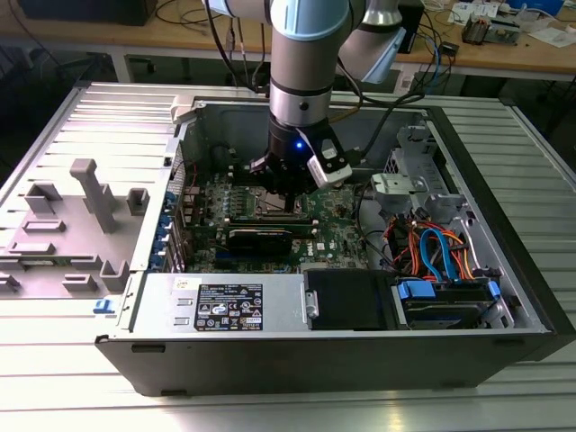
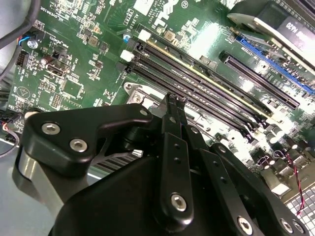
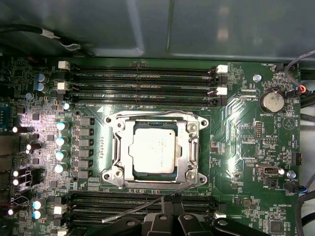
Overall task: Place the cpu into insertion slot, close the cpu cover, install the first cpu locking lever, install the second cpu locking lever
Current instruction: 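Install the second cpu locking lever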
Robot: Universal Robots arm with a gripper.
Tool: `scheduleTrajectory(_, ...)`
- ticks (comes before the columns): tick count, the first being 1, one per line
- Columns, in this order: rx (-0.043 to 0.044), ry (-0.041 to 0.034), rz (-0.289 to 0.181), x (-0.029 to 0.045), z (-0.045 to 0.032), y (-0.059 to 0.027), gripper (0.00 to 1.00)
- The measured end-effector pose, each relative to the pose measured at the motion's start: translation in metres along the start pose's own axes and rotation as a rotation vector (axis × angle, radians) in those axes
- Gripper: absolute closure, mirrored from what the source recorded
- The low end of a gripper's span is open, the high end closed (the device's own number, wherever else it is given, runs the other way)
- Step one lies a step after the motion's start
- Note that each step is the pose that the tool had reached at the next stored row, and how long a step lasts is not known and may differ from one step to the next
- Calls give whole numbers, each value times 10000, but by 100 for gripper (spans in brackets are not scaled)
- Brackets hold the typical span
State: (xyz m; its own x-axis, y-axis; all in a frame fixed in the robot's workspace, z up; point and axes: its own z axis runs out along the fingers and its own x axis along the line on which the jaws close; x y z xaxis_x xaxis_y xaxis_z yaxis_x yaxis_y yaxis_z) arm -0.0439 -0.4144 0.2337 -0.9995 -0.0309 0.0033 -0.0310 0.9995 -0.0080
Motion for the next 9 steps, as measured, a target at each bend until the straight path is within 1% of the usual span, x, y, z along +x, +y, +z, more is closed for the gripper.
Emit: scheduleTrajectory(9, 0, 0, 0, 3, 0, 0, 89)
